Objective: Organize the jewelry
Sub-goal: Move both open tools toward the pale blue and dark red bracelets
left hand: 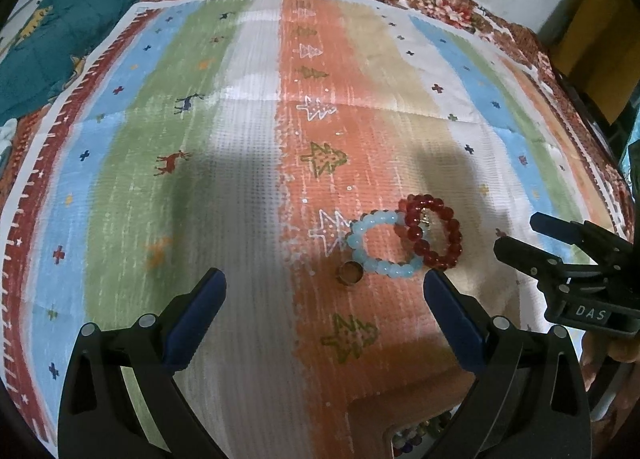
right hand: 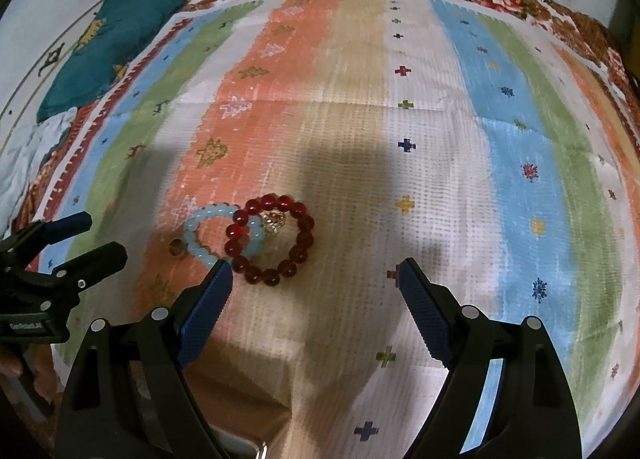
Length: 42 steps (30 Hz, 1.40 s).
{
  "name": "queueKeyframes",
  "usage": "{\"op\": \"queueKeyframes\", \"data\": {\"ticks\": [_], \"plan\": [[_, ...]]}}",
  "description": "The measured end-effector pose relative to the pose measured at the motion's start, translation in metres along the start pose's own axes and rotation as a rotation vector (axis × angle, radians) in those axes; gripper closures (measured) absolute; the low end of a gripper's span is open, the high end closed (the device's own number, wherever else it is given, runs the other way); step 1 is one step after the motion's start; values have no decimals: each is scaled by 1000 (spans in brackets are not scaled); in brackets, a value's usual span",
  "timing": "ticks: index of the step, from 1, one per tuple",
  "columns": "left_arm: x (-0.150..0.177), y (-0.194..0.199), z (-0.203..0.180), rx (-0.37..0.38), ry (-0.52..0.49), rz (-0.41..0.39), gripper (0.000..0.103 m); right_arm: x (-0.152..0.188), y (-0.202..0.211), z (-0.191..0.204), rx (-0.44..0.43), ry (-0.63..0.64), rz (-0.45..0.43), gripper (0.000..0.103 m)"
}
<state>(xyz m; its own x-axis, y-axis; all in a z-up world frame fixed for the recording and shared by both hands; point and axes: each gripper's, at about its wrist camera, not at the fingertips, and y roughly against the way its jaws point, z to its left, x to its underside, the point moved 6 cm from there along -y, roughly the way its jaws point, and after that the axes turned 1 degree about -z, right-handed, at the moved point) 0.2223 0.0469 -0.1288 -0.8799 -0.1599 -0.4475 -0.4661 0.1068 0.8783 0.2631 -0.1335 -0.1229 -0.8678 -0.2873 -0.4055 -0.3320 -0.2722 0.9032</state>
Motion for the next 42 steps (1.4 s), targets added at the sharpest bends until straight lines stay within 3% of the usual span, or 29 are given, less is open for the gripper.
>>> {"op": "queueKeyframes", "data": {"ticks": [42], "plan": [[-13, -64, -7, -31, -97, 101, 6, -13, -58, -2, 52, 35, 83, 18]]}}
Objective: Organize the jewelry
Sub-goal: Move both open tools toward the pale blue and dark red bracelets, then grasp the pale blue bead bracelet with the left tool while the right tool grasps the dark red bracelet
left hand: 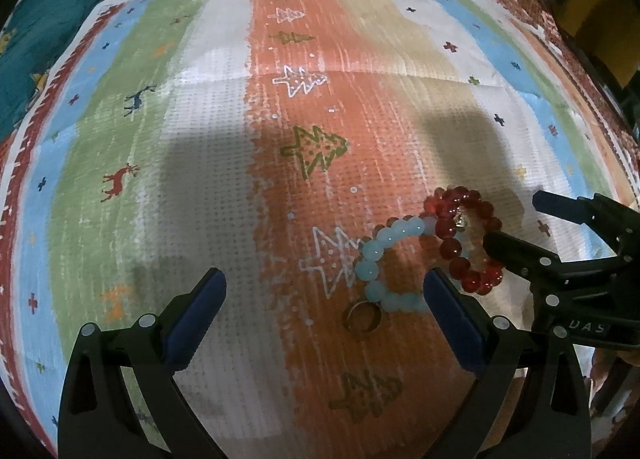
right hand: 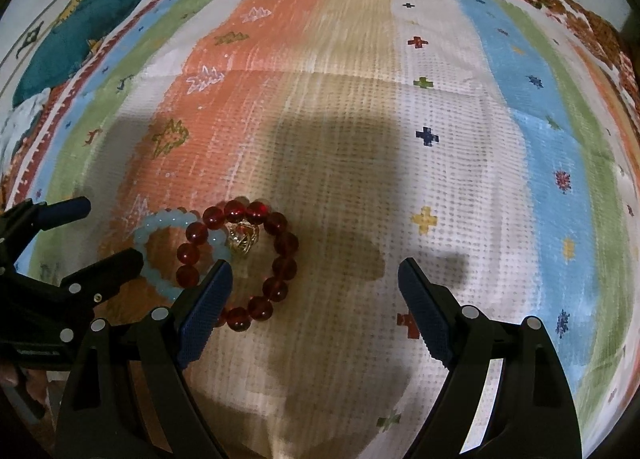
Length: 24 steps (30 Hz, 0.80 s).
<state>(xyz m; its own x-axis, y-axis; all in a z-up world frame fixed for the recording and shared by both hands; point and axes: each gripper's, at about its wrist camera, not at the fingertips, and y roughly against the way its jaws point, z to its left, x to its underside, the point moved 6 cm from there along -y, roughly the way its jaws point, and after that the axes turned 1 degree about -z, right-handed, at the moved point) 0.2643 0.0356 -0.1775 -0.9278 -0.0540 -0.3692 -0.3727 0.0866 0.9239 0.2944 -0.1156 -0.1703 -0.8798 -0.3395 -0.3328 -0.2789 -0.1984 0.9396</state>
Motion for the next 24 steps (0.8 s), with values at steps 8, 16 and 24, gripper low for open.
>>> {"op": "queueKeyframes", "data": {"ticks": [8, 16, 24], "plan": [[-5, -11, 5, -34, -3, 4, 6, 0, -12, -2, 36, 15, 21, 18], [-6, -16, 9, -86, -49, -9, 10, 0, -14, -3, 56, 29, 16, 18], [-4, -11, 7, -79, -69, -16, 35, 4, -11, -1, 50, 66, 29, 29]]}}
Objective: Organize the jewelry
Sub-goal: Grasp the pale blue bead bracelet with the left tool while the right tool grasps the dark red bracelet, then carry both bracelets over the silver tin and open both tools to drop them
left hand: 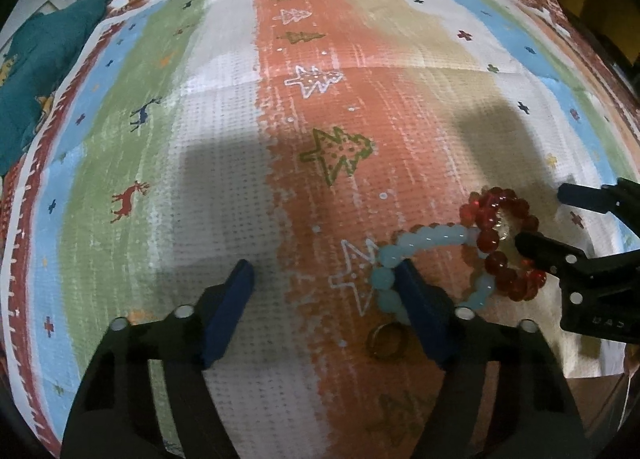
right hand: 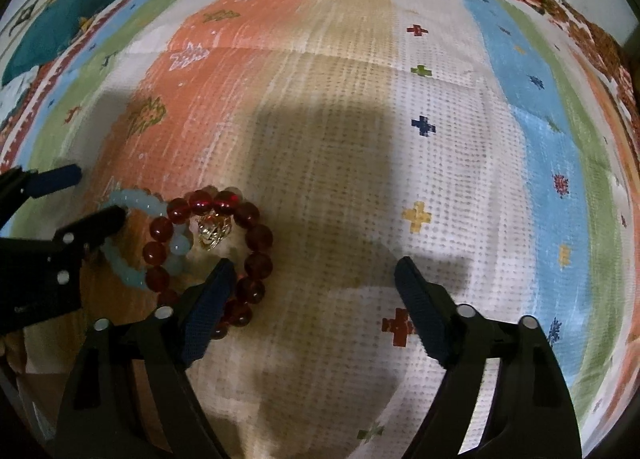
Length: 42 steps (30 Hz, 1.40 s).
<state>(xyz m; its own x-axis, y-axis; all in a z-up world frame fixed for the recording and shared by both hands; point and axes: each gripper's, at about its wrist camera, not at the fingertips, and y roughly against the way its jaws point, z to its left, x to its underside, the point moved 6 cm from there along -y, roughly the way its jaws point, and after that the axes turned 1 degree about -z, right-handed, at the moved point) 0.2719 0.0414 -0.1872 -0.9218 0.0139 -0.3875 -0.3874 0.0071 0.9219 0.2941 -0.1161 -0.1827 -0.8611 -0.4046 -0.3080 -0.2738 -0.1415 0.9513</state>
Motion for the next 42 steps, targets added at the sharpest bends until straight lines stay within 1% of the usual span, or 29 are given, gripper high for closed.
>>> {"op": "queueKeyframes", "data": {"ticks": [2, 3, 4, 5, 6, 7, 8, 10, 15, 24, 27, 37, 42], "plan": [[0, 1, -2, 6, -5, 2, 45, 1, 2, 3, -4, 19, 2, 43], [1, 2, -3, 9, -5, 2, 54, 1, 2, 5, -6, 26, 3, 46], [1, 3, -4, 11, -5, 3, 65, 1, 3, 5, -5, 31, 5, 53], [1, 4, -4, 13, -5, 5, 70, 2, 3, 5, -13, 32, 6, 64], [1, 4, -3, 18, -3, 9, 80, 3, 3, 5, -24, 31, 7, 70], [1, 4, -3, 19, -2, 11, 89, 4, 3, 5, -34, 28, 10, 79], [1, 4, -2, 17, -3, 15, 90, 4, 4, 5, -43, 29, 13, 88], [2, 5, -1, 21, -3, 15, 92, 4, 5, 5, -51, 23, 10, 89], [4, 13, -3, 39, 9, 18, 92, 4, 14, 4, -60, 18, -9, 89], [0, 50, -20, 85, 5, -52, 92, -2, 52, 19, -83, 50, -86, 89], [1, 58, -24, 100, -1, -58, 92, 1, 61, 23, -84, 66, -98, 89], [1, 69, -21, 98, 6, -77, 92, 2, 79, 31, -100, 82, -138, 89], [0, 80, -21, 109, 12, -94, 92, 2, 93, 35, -108, 86, -169, 89]]}}
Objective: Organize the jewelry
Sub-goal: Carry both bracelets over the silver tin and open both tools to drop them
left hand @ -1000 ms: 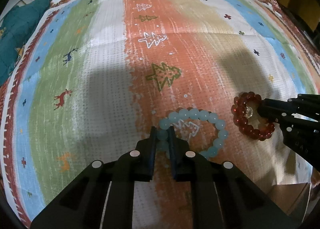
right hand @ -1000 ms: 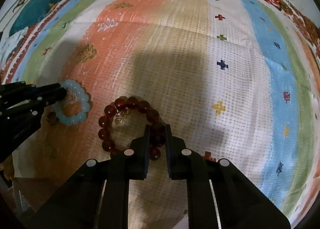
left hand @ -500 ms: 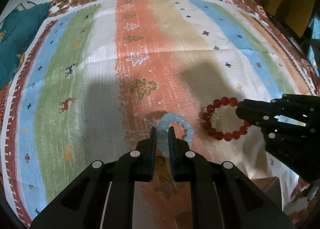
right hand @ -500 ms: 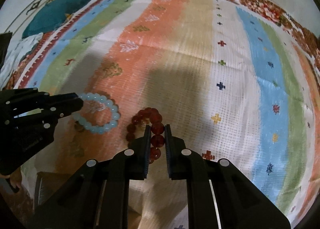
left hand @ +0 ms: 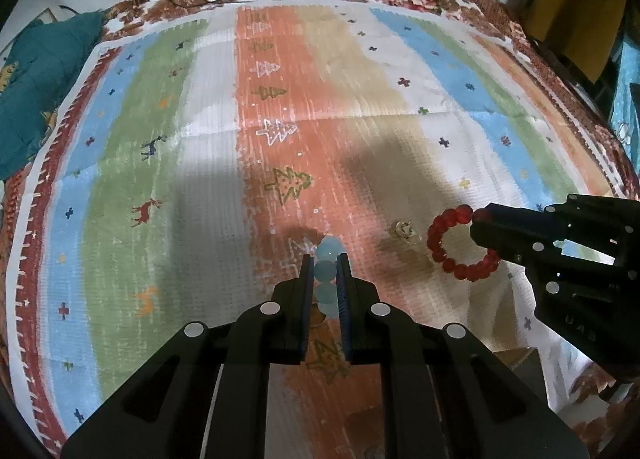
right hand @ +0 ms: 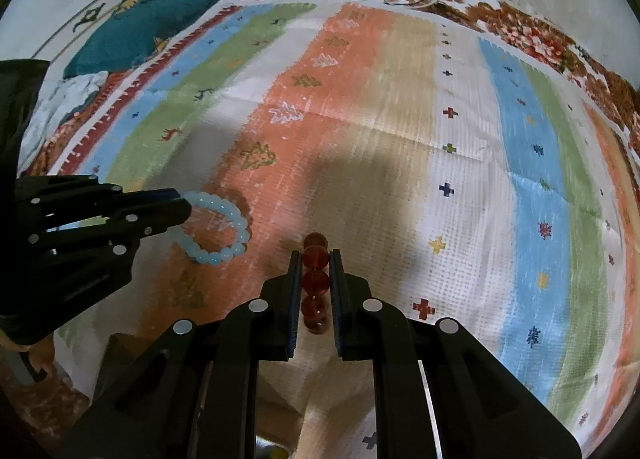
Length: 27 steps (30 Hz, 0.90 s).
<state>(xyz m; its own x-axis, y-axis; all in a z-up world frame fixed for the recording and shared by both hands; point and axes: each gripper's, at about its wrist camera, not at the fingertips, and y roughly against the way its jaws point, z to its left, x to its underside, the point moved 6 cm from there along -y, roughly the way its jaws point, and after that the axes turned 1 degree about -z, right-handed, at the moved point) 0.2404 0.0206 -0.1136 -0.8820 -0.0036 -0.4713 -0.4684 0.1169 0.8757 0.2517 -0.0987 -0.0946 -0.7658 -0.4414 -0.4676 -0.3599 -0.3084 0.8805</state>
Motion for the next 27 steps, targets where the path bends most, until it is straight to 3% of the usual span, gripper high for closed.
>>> {"op": "queueKeyframes", "data": {"ticks": [27], "plan": [[11, 55, -21, 43, -16, -77, 92, 14, 45, 16, -32, -2, -75, 89]]}}
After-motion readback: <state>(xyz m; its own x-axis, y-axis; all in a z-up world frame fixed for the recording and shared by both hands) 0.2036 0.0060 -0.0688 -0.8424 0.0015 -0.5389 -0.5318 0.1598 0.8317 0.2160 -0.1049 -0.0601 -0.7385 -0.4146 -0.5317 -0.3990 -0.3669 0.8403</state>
